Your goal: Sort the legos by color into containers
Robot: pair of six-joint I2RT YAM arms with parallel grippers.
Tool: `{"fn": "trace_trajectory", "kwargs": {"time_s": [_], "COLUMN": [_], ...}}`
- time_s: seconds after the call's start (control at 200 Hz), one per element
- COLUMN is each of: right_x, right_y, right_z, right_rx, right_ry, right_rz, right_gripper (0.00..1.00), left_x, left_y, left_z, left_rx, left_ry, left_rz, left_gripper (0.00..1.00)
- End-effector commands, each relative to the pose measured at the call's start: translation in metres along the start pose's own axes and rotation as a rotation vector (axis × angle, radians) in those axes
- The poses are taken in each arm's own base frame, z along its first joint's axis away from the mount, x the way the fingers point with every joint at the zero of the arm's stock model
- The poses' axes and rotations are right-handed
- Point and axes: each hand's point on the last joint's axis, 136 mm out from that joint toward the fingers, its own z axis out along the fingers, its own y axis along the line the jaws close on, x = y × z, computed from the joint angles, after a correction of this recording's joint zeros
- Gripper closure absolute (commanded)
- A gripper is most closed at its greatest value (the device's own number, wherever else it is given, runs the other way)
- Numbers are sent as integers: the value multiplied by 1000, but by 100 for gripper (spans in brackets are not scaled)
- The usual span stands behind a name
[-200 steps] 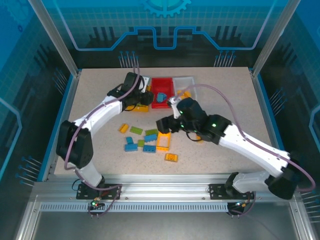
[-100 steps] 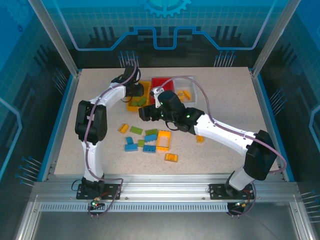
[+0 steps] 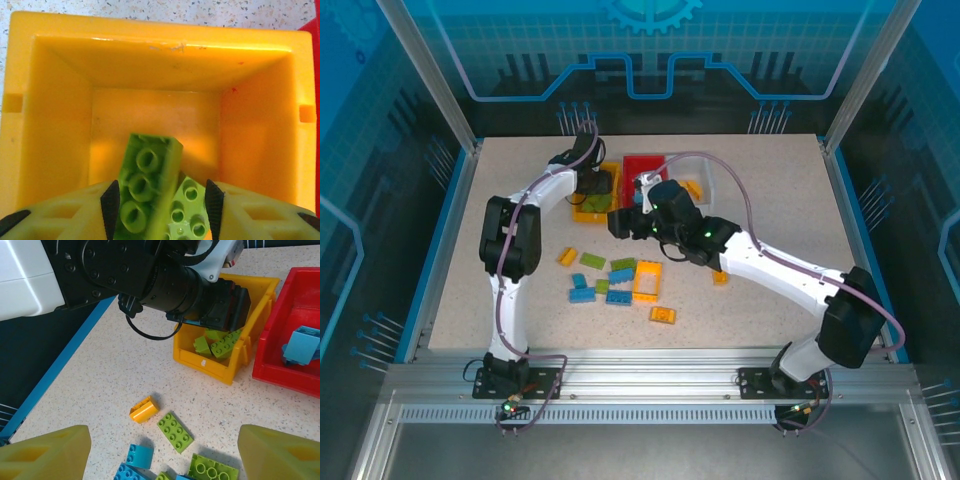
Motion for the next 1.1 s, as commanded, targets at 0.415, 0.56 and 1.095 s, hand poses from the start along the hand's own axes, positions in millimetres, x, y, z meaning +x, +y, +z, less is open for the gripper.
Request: {"fn": "trace_trajectory", "kwargs": {"time_s": [0.415,0.56,1.095], "right_x": [92,147,198], "right_y": [-180,-207,-252], "right_z": [-89,-100,-71], "right_rx": [613,682,730], "right_ry": [290,504,710], "right_rz": [256,293,293], "right_gripper": [26,22,42], "left_x": [-28,28,217], "left_y": [-88,-138,-208], "left_z": [-182,-219,-261], "left_rx": [284,450,693], "left_ry": [-266,-239,-124], "left_rz": [-94,-98,-94], "left_gripper": [50,48,45]}}
